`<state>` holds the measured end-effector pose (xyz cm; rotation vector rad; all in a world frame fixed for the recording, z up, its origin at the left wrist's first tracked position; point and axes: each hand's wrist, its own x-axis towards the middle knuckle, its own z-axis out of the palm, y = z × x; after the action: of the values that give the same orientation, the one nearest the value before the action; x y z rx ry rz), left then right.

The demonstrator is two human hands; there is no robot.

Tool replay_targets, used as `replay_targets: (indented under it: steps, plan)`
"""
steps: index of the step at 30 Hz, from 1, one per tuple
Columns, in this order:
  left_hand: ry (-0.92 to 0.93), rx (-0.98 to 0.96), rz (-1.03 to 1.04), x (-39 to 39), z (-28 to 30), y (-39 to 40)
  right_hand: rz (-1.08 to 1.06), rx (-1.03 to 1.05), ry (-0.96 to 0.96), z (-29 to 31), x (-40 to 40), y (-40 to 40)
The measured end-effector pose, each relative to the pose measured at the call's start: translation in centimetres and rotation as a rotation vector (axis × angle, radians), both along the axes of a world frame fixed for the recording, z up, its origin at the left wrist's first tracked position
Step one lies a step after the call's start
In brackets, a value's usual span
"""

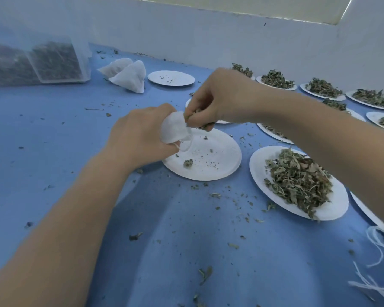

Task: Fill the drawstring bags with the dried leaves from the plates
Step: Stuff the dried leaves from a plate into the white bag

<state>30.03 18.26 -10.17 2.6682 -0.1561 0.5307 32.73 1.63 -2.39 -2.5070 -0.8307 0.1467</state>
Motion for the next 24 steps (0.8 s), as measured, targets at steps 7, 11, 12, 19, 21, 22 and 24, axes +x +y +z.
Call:
replay_targets:
  steps: [7, 11, 12, 19, 21, 22, 24]
  plan:
    - [-0.022, -0.182, 0.051, 0.1, 0.1, -0.6, -0.051, 0.153, -0.017, -0.3, 0.4, 2.2]
    - [-0.063, -0.366, 0.065, 0.2, 0.1, -0.5, -0.019, 0.229, 0.118, -0.1, 0.5, 2.4]
    - [-0.07, -0.395, 0.06, 0.1, 0.0, -0.5, 0.007, 0.225, 0.188, 0.2, 0.6, 2.3]
    - [-0.065, -0.389, -0.018, 0.2, -0.2, 0.1, 0.09, 0.207, 0.531, 2.1, 1.5, 1.6]
    - [-0.066, -0.34, -0.037, 0.1, -0.2, 0.1, 0.081, 0.176, 0.525, 2.3, 1.7, 1.4]
    - [-0.065, -0.304, -0.041, 0.1, -0.3, 0.1, 0.072, 0.167, 0.522, 2.4, 1.8, 1.3]
    - [-0.066, -0.226, -0.044, 0.1, -0.2, 0.0, 0.044, 0.176, 0.523, 2.4, 2.0, 1.2]
